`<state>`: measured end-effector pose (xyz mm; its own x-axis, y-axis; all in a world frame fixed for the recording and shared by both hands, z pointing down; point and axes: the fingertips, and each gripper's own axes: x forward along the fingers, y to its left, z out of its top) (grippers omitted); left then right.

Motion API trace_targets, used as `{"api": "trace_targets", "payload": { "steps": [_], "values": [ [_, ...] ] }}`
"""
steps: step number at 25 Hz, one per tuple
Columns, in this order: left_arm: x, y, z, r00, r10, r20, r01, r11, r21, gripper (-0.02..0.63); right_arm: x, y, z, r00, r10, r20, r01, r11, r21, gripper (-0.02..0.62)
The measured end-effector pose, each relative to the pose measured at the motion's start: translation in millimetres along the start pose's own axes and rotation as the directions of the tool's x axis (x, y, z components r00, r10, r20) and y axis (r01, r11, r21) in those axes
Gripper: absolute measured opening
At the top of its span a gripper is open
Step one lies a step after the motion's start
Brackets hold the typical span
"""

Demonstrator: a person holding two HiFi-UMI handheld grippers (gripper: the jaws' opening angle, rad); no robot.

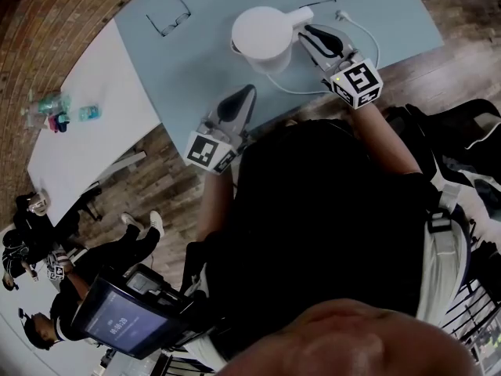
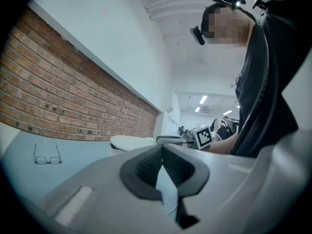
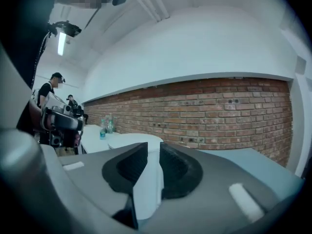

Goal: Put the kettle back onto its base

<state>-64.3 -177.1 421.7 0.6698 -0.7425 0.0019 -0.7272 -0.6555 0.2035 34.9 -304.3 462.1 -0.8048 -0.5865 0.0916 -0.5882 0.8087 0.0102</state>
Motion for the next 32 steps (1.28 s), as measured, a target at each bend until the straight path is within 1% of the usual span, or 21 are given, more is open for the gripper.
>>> {"api": "trace_targets", "payload": {
  "steps": [2, 5, 8, 11, 14, 16, 19, 23, 27, 29, 32],
  "values": [
    [0.7, -1.8, 0.4, 1.0, 0.002, -0.002, -0.002, 1.0, -0.007, 0.002, -3.0, 19.0, 16.3, 0.997, 0.064, 0.049, -0.062, 0.997, -0.039, 0.056],
    [-0.3, -2.0, 1.3, 1.0, 0.011, 0.001, -0.011, 1.0, -0.01, 0.002, -8.8, 42.4, 32.2, 0.985, 0.143, 0.093, -0.138, 0.988, -0.064, 0.044],
    [-2.9, -1.3, 0.8, 1.0, 0.021, 0.004, -0.021, 1.0, -0.008, 0.002, -12.5, 59.6, 45.5, 0.977, 0.18, 0.111, -0.175, 0.983, -0.056, 0.029],
    [-6.0, -0.8, -3.0, 1.0, 0.028, -0.002, -0.028, 1.0, 0.0, 0.002, -14.6, 70.6, 49.6, 0.974, 0.202, 0.105, -0.195, 0.978, -0.071, 0.007],
    [-12.6, 1.5, -2.2, 0.998, 0.059, 0.001, -0.059, 0.998, 0.004, 0.002, -9.8, 81.1, 51.2, 0.964, 0.247, 0.104, -0.24, 0.968, -0.075, 0.003],
    [-16.5, 4.0, -3.6, 0.996, 0.092, 0.001, -0.092, 0.996, 0.001, 0.002, -4.5, 88.6, 52.4, 0.951, 0.288, 0.11, -0.281, 0.957, -0.075, 0.003],
    [-18.2, 0.9, -18.7, 0.995, 0.101, 0.001, -0.101, 0.995, 0.002, 0.002, -6.7, 99.1, 47.9, 0.934, 0.342, 0.103, -0.336, 0.939, -0.071, 0.003],
    [-22.3, -1.6, -18.3, 0.989, 0.141, 0.04, -0.14, 0.99, -0.015, 0.002, -6.7, 120.8, 42.7, 0.902, 0.425, 0.076, -0.416, 0.903, -0.11, 0.003],
    [-25.4, -9.2, -21.4, 0.983, 0.176, 0.044, -0.175, 0.984, -0.027, 0.002, -8.1, 140.6, 38.1, 0.863, 0.503, 0.05, -0.495, 0.861, -0.114, 0.002],
    [-28.0, -10.8, -15.5, 0.981, 0.185, 0.057, -0.184, 0.983, -0.024, 0.002, -6.6, 149.2, 41.6, 0.844, 0.534, 0.041, -0.527, 0.842, -0.112, 0.003],
    [-38.2, -10.5, 3.7, 0.976, 0.203, 0.079, -0.201, 0.979, -0.028, 0.002, -2.8, 162.0, 55.7, 0.828, 0.56, 0.022, -0.555, 0.825, -0.108, 0.002]
  ]
}}
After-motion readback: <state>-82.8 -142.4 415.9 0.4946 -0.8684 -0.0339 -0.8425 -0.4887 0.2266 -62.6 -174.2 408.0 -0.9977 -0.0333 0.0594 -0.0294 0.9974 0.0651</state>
